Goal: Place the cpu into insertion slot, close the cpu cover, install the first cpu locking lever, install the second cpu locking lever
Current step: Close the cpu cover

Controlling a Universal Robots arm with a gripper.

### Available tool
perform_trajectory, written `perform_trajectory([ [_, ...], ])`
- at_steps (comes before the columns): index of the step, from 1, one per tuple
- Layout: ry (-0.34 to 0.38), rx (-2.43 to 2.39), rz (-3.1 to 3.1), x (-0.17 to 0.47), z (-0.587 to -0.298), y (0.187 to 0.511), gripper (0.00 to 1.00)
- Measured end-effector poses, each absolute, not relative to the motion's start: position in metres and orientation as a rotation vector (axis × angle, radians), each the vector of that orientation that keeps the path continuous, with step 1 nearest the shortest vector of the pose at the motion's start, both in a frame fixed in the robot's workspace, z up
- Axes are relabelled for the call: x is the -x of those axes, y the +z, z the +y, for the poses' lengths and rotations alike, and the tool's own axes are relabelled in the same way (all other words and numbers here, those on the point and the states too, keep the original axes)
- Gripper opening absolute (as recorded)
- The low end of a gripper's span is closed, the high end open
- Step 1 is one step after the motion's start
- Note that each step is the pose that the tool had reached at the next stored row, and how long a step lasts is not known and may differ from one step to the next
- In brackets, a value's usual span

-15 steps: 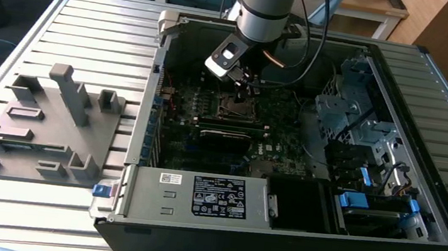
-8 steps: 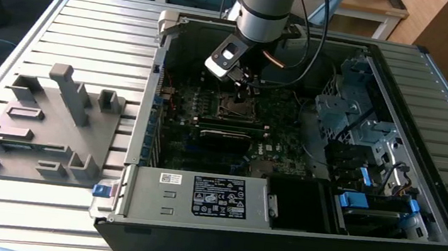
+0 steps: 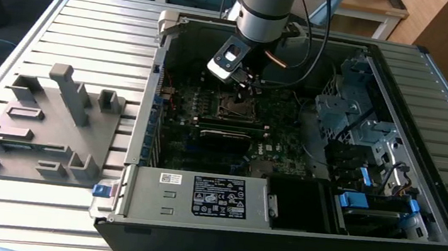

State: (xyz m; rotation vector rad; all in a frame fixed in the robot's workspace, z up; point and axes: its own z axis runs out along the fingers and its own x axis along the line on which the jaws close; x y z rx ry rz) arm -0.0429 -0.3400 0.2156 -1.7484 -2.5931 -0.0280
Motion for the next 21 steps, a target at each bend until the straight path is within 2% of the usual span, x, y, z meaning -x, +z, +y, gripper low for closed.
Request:
perform_trajectory([
  [21,-0.026,1.516,-2.733,0.0428,-0.3400,0.2156,0.11],
])
